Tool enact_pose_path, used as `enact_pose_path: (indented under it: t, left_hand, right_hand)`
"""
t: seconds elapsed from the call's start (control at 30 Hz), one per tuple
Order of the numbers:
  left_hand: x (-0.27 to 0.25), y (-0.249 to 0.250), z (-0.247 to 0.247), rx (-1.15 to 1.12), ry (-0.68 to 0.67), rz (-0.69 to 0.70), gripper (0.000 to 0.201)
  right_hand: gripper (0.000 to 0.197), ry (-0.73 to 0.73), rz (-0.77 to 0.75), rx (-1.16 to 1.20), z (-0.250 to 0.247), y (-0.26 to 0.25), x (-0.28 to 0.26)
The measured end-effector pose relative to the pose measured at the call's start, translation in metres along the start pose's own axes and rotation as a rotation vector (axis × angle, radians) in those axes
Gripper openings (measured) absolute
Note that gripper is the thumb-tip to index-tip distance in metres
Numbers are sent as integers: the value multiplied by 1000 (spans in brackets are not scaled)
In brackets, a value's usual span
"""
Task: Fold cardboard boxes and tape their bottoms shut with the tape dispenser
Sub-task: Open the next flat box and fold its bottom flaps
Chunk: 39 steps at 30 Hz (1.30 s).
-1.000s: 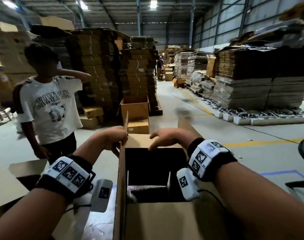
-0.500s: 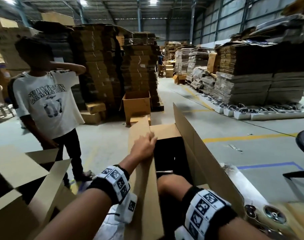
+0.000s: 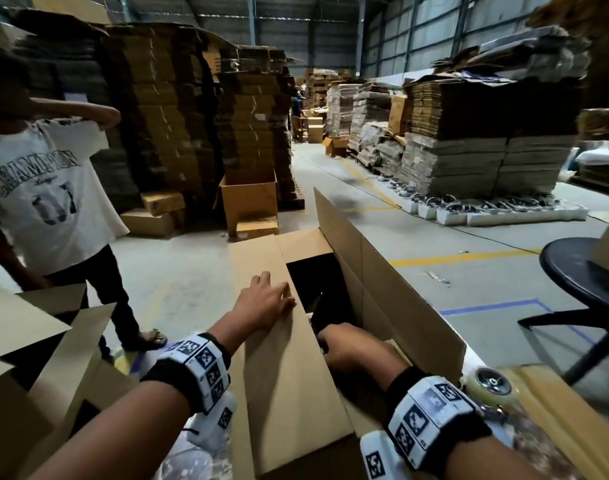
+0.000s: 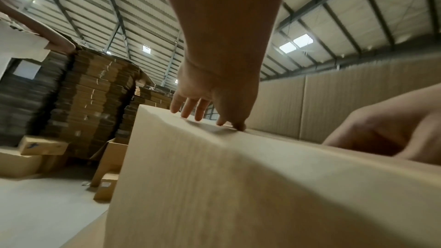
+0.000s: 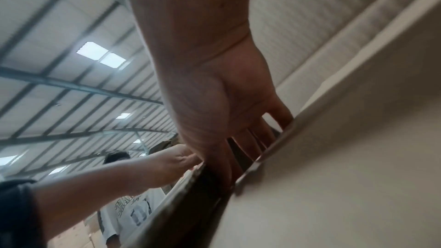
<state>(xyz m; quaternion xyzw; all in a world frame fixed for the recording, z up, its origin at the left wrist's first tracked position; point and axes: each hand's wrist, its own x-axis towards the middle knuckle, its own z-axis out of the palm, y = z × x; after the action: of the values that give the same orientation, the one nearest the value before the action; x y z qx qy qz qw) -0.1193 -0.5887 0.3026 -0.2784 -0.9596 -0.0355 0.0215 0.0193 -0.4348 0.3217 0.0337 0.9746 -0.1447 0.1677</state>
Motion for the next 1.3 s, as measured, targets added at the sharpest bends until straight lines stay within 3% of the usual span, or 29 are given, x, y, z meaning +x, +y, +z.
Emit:
enact_pose_path:
  t: [0.1, 0.2, 0.3, 0.4, 0.43, 0.5, 0.6, 0.67, 0.73, 0.77, 0.8, 0.83, 0.9, 0.97, 1.1, 1.17, 1.23, 1.3]
  left_hand:
    - [-7, 6, -2, -60, -104, -25, 71]
    - [-23, 11, 2, -39, -155, -73, 87]
    - [-36, 22, 7, -16, -100, -104, 82]
    - [-47, 39, 8, -37, -28, -141, 62]
    - [-51, 44, 9, -62, -4, -158, 56]
    - [-60, 52, 14, -132, -3, -184, 51]
    - [-74, 62, 32, -171, -74, -177, 73]
    - [-80, 71, 45, -180, -89, -161, 76]
    - [-86, 77, 60, -206, -99, -164, 74]
    - [-89, 79, 67, -214, -117, -160, 87]
    - [-92, 80, 77, -211, -143, -148, 108]
    - [-94, 79, 87, -199, -170, -142, 126]
    - [-93, 75, 104, -175, -173, -148, 134]
    - [-91, 70, 110, -195, -168, -155, 124]
    - [-83, 58, 115, -148, -197, -176, 68]
    - [-81, 56, 117, -95, -190, -159, 66]
    - [-79, 60, 114, -38, -183, -110, 80]
    - [-77, 67, 112, -12, -186, -42, 80]
  right_hand:
    - [30, 91, -72, -42, -28, -3, -26]
    - [35, 274, -216, 48, -71, -6, -69]
    - [27, 577, -310, 243, -112, 11, -115]
    - [26, 781, -221, 371, -137, 61, -124]
    - [29, 764, -158, 437, -138, 80, -119]
    - [31, 543, -60, 649, -124, 108, -104]
    - [34, 147, -75, 843, -80, 115, -90]
    - [46, 68, -167, 669, -47, 109, -79]
    - [65, -30, -170, 297, -13, 103, -60]
    - [80, -55, -141, 141, 4, 104, -50]
    - [93, -66, -106, 44, 21, 108, -42]
    - [94, -66, -81, -12, 35, 113, -37]
    - [71, -6, -66, -45, 63, 123, -30]
    - [66, 52, -77, -68, 83, 125, -29]
    - [65, 142, -93, -199, 106, 119, -18]
    - [62, 154, -95, -216, 109, 117, -12]
    - [61, 159, -92, -233, 109, 118, -9]
    - [62, 150, -88, -254, 110, 119, -9]
